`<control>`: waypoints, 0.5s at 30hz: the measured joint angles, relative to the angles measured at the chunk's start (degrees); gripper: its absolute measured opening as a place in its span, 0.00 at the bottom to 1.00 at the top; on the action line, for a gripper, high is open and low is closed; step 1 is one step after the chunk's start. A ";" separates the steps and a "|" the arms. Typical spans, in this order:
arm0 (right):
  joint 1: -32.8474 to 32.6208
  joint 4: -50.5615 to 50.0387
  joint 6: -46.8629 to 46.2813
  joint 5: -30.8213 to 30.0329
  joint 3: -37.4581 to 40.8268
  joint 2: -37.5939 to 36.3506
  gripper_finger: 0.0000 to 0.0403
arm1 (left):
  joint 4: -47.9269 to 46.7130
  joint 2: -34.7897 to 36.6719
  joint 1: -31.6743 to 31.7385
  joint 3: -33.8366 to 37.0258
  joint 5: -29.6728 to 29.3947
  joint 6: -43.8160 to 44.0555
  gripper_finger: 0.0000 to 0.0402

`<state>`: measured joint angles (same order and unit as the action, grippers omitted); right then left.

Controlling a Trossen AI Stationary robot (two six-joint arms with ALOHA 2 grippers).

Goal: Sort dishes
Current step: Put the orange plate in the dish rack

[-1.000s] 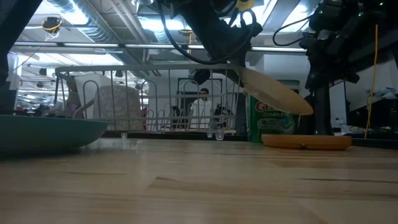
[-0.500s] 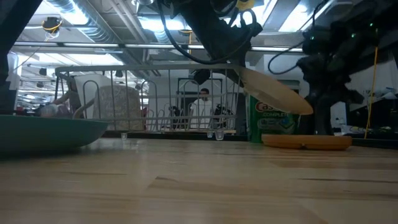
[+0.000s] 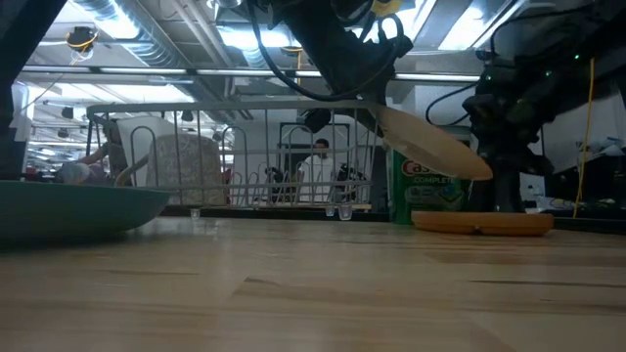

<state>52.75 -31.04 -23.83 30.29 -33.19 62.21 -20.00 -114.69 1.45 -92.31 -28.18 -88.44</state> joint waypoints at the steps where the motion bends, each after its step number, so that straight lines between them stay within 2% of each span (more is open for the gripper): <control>1: 0.59 0.01 0.54 0.90 -0.02 0.34 0.26 | 0.03 0.01 0.00 0.00 0.00 0.00 0.09; 9: 2.86 0.80 7.47 11.53 0.00 5.19 0.26 | 0.07 0.02 0.00 0.00 -0.07 0.00 0.09; 15: 2.89 7.54 9.26 17.81 0.11 10.13 0.26 | 0.15 0.13 0.00 -0.01 -0.78 0.02 0.09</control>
<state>55.64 -23.50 -14.57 48.10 -33.08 72.34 -19.85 -114.57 1.45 -92.32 -28.96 -88.42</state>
